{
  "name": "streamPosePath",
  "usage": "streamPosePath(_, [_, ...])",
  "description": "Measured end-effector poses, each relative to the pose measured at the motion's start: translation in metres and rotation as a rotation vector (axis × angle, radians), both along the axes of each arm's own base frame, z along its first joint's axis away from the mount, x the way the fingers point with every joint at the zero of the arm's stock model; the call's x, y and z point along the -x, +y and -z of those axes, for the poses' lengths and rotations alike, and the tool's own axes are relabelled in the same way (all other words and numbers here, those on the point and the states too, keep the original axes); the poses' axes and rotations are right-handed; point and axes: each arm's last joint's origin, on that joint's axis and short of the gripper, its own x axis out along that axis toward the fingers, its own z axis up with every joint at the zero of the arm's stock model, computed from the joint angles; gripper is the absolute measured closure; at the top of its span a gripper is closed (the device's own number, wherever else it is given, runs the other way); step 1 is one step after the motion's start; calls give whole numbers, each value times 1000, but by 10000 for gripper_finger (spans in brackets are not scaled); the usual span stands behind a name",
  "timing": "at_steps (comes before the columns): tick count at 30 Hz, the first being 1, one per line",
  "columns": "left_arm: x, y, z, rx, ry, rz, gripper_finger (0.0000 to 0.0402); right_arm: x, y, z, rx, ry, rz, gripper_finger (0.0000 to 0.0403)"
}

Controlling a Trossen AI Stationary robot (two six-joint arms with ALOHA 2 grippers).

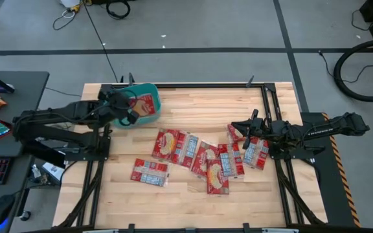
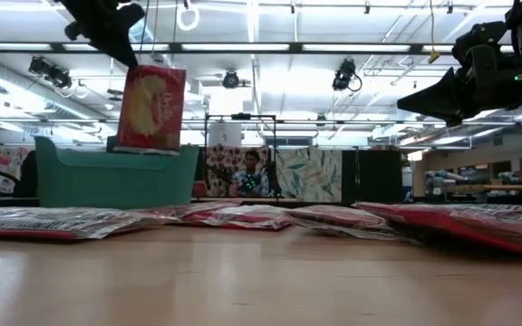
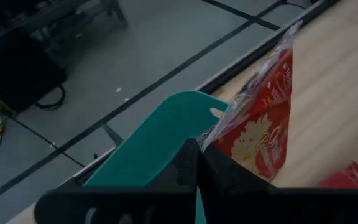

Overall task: Sort popcorn bags into baskets
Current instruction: Put the red popcorn bag into the green bin

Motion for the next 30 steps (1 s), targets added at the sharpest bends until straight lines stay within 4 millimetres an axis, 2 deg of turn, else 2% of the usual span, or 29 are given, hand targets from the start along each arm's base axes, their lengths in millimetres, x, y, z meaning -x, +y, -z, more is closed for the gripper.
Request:
streamPosePath(3, [3,8,0,8,20,-31,391,0,0,0,0,0,0,377])
streamPosePath(11, [16,20,10,170,133,-37,392,0,0,0,0,0,0,377])
streamPosePath(22, [26,32,18,307,178,-128,395,0,0,0,0,0,0,377])
streamPosePath(30, [25,38,33,440,361,-133,395,0,0,0,0,0,0,377])
